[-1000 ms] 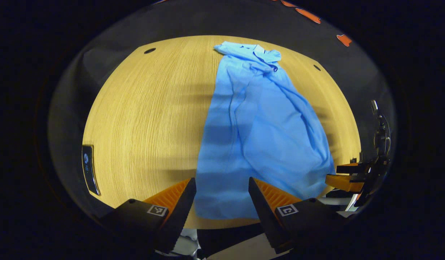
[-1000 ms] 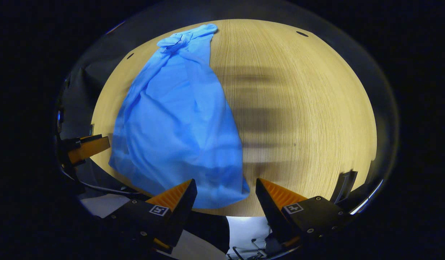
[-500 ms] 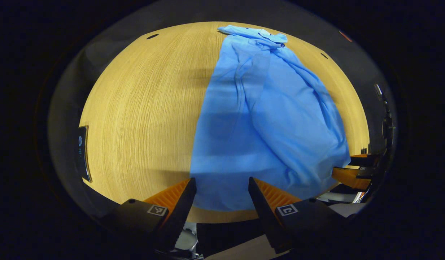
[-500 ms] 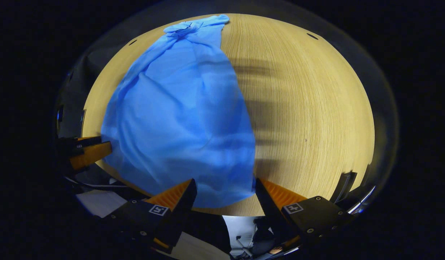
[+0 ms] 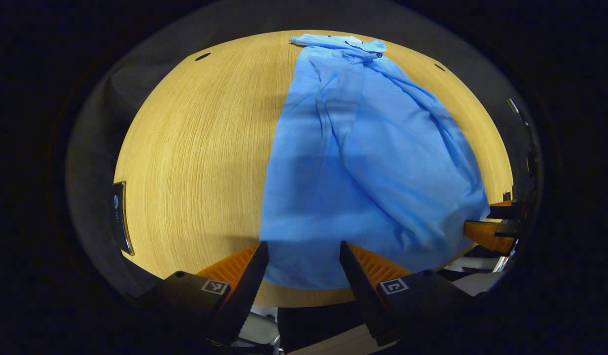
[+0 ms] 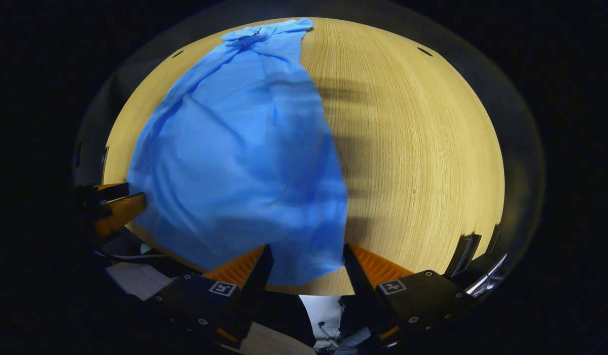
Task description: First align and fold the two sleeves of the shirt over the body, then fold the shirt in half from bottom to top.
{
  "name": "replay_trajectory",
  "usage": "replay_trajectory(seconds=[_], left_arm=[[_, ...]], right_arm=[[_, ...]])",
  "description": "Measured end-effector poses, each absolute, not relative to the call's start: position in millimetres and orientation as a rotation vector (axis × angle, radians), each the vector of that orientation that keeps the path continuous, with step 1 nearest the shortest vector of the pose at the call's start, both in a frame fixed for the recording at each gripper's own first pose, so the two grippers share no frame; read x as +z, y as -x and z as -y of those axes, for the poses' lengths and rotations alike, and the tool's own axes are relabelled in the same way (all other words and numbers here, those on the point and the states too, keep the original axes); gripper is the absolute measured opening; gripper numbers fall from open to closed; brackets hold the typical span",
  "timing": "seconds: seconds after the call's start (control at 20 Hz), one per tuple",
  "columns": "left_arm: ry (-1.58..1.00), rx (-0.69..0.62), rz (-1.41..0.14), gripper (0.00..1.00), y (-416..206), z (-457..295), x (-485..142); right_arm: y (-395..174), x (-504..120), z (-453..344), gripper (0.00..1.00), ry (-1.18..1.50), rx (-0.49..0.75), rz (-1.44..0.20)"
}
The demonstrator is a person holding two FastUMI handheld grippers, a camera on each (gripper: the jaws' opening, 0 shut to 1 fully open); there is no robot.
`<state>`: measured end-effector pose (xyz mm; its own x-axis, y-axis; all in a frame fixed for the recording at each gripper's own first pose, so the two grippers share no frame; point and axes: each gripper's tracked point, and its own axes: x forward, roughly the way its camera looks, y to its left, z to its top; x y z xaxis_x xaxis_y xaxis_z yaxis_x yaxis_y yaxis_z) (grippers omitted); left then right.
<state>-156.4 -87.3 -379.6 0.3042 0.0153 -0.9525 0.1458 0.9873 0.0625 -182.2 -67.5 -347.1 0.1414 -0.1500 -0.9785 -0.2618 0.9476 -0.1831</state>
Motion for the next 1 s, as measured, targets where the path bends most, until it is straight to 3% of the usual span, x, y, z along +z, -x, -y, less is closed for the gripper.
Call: replay_trajectory(seconds=[0.05,0.2,0.25,0.3,0.35,0.4,0.65,1.0], left_arm=[[-0.153,-0.094,-1.253,0.93,156,88,-380],[-0.158,-0.108,-1.238,0.49,152,90,-379],[-0.151,-0.110,-1.231,0.34,151,91,-378],[-0.149,-0.112,-1.234,0.19,152,91,-379],[-0.138,-0.113,-1.224,0.10,149,93,-376],[-0.132,-0.113,-1.235,0.07,153,92,-376],[-0.079,-0.117,-1.189,0.04,131,98,-350],[-0.051,-0.116,-1.051,0.04,52,98,-300]], right_arm=[[183,-348,69,0.82,0.343,0.081,-1.434],[182,-348,68,0.40,0.327,0.080,-1.429],[183,-348,67,0.34,0.307,0.081,-1.426],[183,-348,64,0.18,0.277,0.080,-1.424],[183,-348,62,0.11,0.262,0.084,-1.425],[184,-350,59,0.01,0.247,0.093,-1.439],[152,-324,48,0.00,0.227,0.100,-1.362],[83,-280,32,0.01,0.194,0.110,-1.225]])
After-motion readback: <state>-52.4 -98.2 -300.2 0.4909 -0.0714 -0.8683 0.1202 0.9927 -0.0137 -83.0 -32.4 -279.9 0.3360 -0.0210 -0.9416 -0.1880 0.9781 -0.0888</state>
